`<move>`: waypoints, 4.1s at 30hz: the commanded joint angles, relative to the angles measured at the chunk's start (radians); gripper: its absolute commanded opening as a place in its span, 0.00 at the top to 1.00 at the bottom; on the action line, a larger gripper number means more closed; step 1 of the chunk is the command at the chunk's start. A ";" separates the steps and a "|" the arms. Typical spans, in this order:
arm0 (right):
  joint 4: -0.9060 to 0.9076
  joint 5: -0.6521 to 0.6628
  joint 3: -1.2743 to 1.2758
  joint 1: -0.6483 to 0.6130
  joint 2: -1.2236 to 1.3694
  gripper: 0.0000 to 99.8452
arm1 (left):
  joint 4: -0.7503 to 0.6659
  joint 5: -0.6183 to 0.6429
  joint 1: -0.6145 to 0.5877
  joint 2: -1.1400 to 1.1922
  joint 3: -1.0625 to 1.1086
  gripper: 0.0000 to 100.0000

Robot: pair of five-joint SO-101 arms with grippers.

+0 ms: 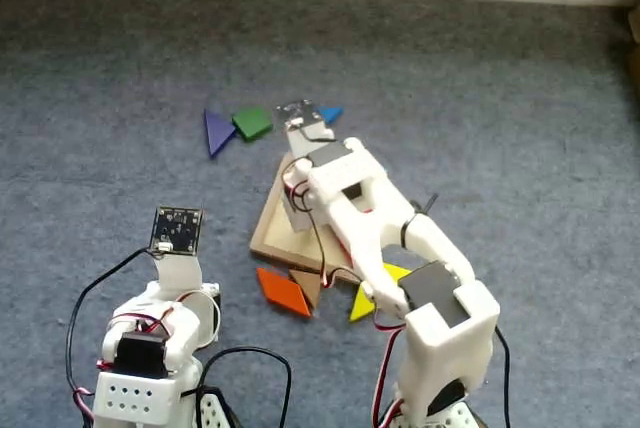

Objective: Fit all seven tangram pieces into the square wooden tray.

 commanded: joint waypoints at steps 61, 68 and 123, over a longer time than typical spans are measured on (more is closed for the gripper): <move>-0.042 0.298 0.928 0.294 -0.828 0.93 | 0.006 -0.003 -0.012 -0.027 0.019 0.99; -0.056 0.477 0.858 0.657 -0.829 0.93 | 0.006 -0.003 -0.012 -0.027 0.019 0.99; 0.105 0.203 0.390 0.593 -0.401 0.58 | 0.006 -0.003 -0.012 -0.027 0.019 0.99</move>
